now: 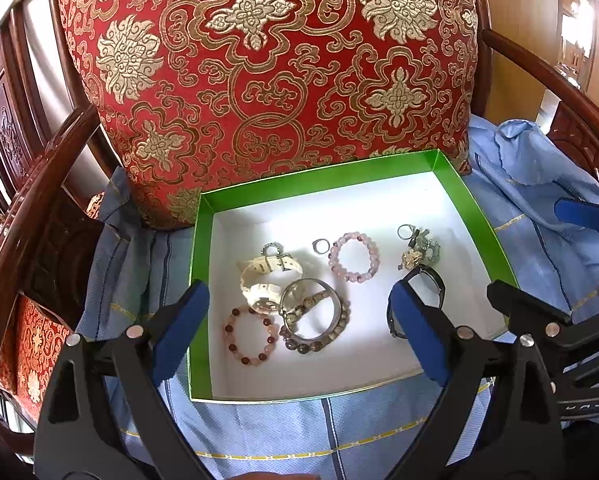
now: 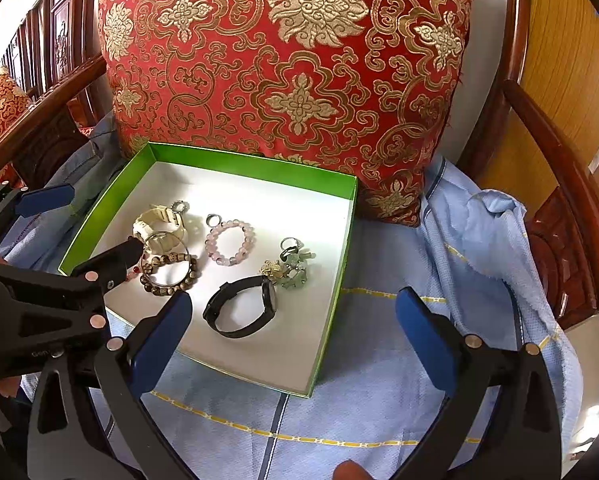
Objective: Organize jewelry
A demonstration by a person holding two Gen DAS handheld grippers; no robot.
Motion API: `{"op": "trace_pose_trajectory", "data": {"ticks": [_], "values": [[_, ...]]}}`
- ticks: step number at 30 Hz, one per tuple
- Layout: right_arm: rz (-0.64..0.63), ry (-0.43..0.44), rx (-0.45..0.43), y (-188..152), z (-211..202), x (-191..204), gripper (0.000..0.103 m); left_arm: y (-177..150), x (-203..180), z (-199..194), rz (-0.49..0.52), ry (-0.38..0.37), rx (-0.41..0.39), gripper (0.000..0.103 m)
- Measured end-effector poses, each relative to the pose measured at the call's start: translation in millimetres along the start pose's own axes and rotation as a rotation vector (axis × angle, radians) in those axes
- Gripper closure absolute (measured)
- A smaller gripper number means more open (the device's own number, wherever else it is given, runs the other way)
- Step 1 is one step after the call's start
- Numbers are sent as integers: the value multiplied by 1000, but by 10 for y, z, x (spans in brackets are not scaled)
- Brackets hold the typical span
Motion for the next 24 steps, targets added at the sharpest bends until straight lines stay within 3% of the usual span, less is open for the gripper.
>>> {"op": "trace_pose_trajectory", "data": {"ticks": [24], "values": [[-28,-20,-6,2,-3,28,4,-18,5,27,12,11,10,11]]}}
Point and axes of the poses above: each gripper's, at about its wrist camera, not at the fingertips, and z roughly the way its jaws point, x to its left, y to its top, the point moved 6 cm from there along z, roughly the way its jaws point, and after that the axes turned 8 degrees about y, right-handed, at the moved point
